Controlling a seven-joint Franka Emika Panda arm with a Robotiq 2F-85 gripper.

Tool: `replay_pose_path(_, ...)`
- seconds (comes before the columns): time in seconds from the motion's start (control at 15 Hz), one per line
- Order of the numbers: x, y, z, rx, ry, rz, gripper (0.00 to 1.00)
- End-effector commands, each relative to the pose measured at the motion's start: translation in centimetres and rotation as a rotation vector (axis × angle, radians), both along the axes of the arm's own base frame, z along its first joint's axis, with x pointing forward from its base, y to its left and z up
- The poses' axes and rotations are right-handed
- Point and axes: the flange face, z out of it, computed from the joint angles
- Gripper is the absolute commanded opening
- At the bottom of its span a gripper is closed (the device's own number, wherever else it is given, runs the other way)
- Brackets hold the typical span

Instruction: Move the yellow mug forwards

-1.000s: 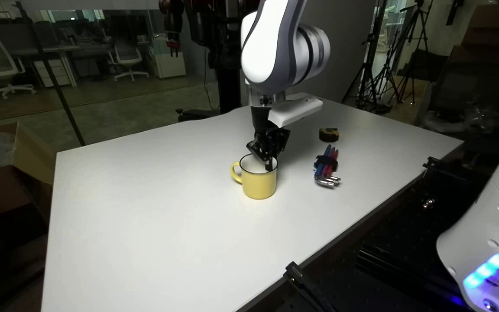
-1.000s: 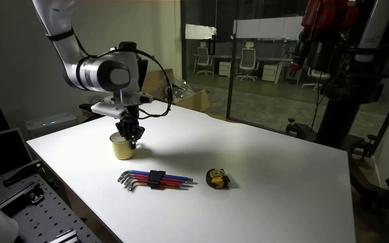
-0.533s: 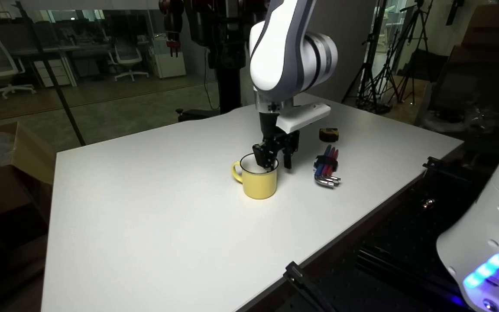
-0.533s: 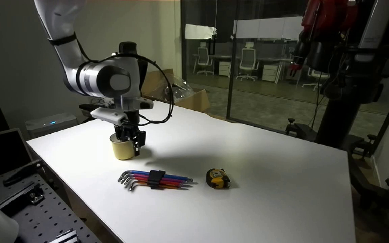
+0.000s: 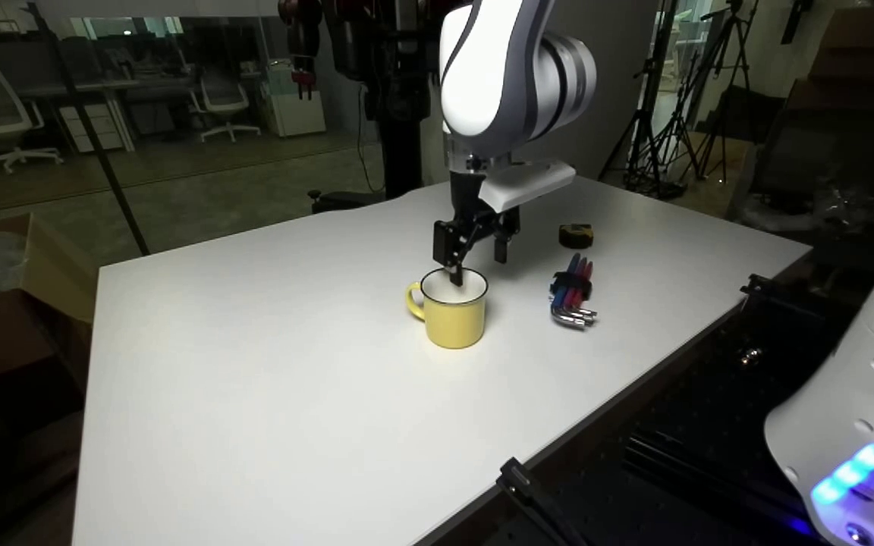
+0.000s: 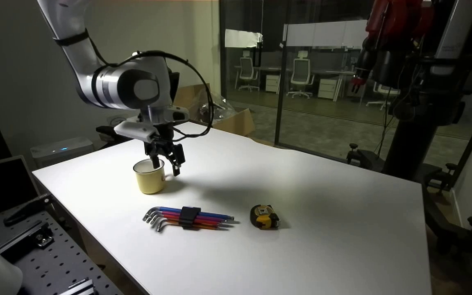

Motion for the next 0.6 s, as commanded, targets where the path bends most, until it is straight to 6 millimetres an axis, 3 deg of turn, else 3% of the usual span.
replay_pose_path(0.0, -0.5, 0.5, 4.7, 0.007, -0.113, -0.016, 1.0)
replay_pose_path(0.27, -0.8, 1.3, 9.2, 0.063, -0.222, -0.009, 1.0)
replay_pose_path(0.33, 0.5, 1.0, 7.2, 0.038, -0.176, 0.004, 1.0)
replay_pose_path(0.53, 0.3, 1.2, 7.8, 0.042, -0.18, 0.009, 1.0)
